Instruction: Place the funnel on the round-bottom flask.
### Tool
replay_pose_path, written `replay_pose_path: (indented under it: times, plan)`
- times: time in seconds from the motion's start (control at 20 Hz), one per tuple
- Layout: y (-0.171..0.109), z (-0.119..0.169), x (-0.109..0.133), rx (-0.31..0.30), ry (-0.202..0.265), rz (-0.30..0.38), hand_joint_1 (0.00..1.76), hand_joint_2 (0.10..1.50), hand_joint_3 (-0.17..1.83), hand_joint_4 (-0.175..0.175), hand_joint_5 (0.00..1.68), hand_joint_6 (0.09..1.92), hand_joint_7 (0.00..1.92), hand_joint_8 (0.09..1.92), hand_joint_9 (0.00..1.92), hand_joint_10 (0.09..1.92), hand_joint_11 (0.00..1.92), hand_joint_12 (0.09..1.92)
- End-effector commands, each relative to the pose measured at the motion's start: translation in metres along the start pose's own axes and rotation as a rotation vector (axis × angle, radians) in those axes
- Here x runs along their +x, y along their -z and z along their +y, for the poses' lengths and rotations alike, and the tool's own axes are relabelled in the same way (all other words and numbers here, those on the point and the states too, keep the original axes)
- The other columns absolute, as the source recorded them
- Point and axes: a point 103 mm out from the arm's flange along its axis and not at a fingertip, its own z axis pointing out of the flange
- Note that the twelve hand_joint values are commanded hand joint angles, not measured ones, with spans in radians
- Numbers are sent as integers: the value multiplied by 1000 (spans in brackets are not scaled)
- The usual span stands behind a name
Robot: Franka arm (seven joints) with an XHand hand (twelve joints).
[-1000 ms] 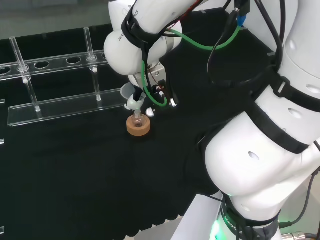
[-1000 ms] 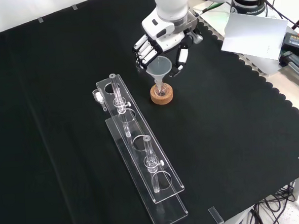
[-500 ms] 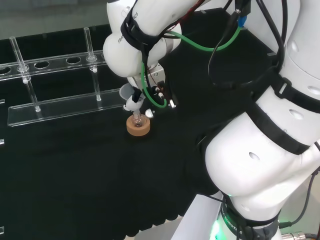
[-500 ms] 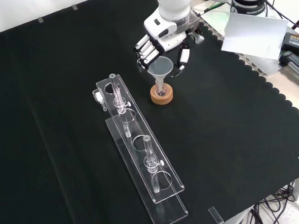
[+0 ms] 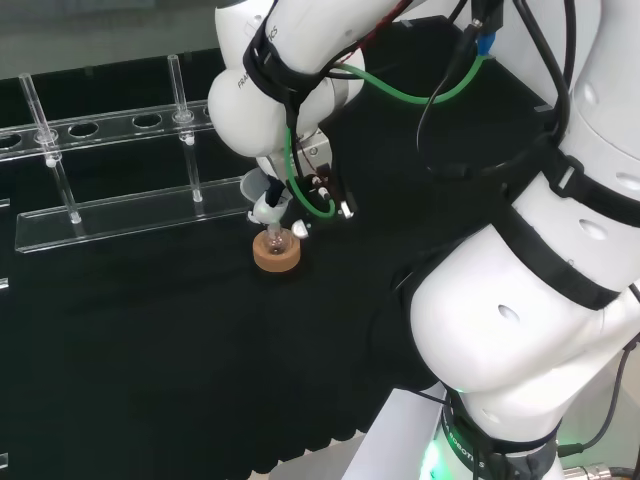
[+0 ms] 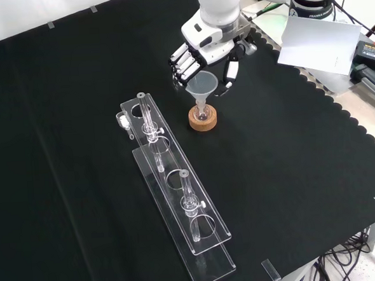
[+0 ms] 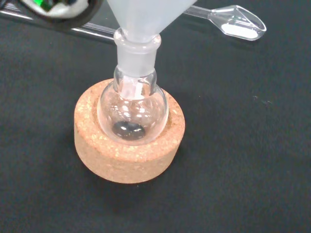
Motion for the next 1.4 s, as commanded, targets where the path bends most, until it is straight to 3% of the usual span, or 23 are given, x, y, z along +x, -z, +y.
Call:
replay_pose_path:
  times: [0.05,0.3,0.8,1.15,1.4]
  plan:
    - [-4,-1,-5,2,3,2,758,645,589,-53,435,466,278,707,516,634,296,1331]
    - [-3,-1,-6,-6,21,12,745,642,586,-56,413,448,266,702,499,630,290,1330]
    - [0,-7,-5,-99,88,47,533,608,435,-54,289,109,97,676,286,685,116,1399]
    - [30,-3,-17,-158,99,53,504,619,379,-54,292,87,80,670,251,693,86,1411]
    - [49,5,-26,-123,95,36,546,651,366,-53,338,87,117,674,303,693,127,1394]
